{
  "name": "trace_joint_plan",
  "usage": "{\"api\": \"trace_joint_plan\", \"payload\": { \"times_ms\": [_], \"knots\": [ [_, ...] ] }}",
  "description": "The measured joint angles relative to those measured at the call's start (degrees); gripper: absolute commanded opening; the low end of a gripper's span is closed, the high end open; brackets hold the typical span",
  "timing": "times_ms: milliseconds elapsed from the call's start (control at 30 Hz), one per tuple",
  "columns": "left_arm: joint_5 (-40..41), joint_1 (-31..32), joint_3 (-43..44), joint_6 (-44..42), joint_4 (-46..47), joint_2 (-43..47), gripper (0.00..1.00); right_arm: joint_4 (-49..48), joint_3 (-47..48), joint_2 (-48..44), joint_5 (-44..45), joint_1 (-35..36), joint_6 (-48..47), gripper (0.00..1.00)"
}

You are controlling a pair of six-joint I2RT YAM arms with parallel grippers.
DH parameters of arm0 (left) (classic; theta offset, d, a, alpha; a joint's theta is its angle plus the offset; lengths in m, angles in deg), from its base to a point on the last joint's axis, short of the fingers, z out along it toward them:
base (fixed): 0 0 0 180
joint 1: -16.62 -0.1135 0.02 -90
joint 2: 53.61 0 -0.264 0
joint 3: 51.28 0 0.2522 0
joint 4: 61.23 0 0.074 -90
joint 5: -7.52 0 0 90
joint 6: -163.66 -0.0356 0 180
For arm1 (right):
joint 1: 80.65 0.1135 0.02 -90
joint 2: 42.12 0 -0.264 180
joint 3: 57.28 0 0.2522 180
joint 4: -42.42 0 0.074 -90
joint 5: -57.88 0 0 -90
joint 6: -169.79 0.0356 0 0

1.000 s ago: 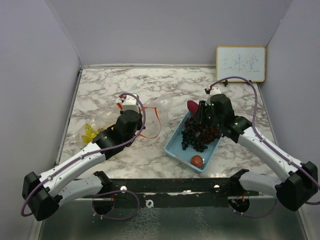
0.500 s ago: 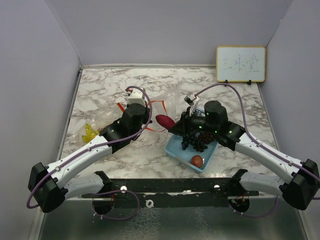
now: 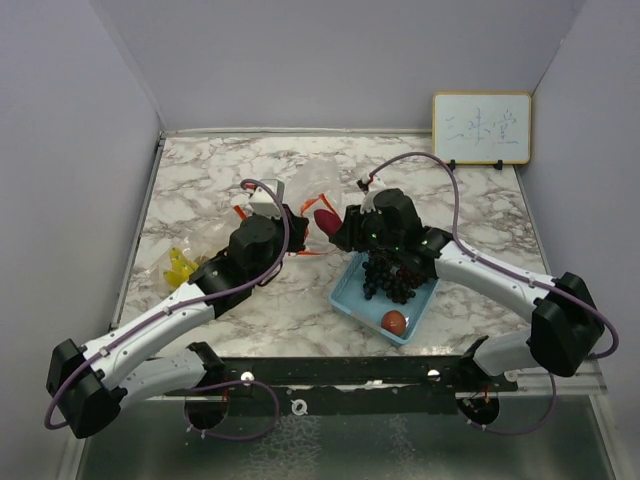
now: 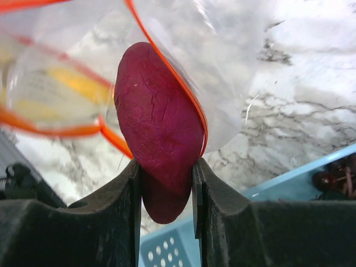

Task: Place the food in the zip-top bag and seal the zipper
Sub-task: Place the fake vegetable in the zipper food storage bag.

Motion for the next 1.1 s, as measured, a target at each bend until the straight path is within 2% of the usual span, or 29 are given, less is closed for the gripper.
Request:
{"api": "trace_joint_plan", "payload": {
  "times_ms": [133,233,367,533,567,800,967,1100],
  "knots": [
    [-5.0,0.0,-3.7,2.0,4.6,1.3,0.0,0.0,3.4,3.1,5.1,0.0,1.7,0.08],
    [-8.5,0.0,-6.5,4.0,7.2,1.3,0.0,-0.1,4.3,3.8,8.4,0.2,3.0,0.19],
    [-11.5,0.0,-9.3,6.1,9.6,1.3,0.0,0.0,8.7,7.1,10.1,0.5,3.4,0.46],
    [-11.3,0.0,-9.4,6.8,10.4,2.9,0.0,0.2,10.8,9.3,9.8,1.9,1.8,0.95],
    [-10.6,0.0,-9.4,7.0,10.4,3.7,0.0,0.6,10.8,9.3,9.7,2.1,1.8,0.98],
    [-5.9,0.0,-11.5,9.3,10.6,8.0,0.0,3.1,8.7,4.7,8.6,2.5,-0.1,0.98],
    [-3.3,0.0,-12.5,10.8,10.1,8.3,0.0,4.6,6.4,-1.9,10.1,2.5,-0.2,0.89],
    [-2.1,0.0,-12.6,11.6,10.2,9.4,0.0,4.7,4.4,-3.0,10.3,2.5,0.0,0.83]
  ]
}}
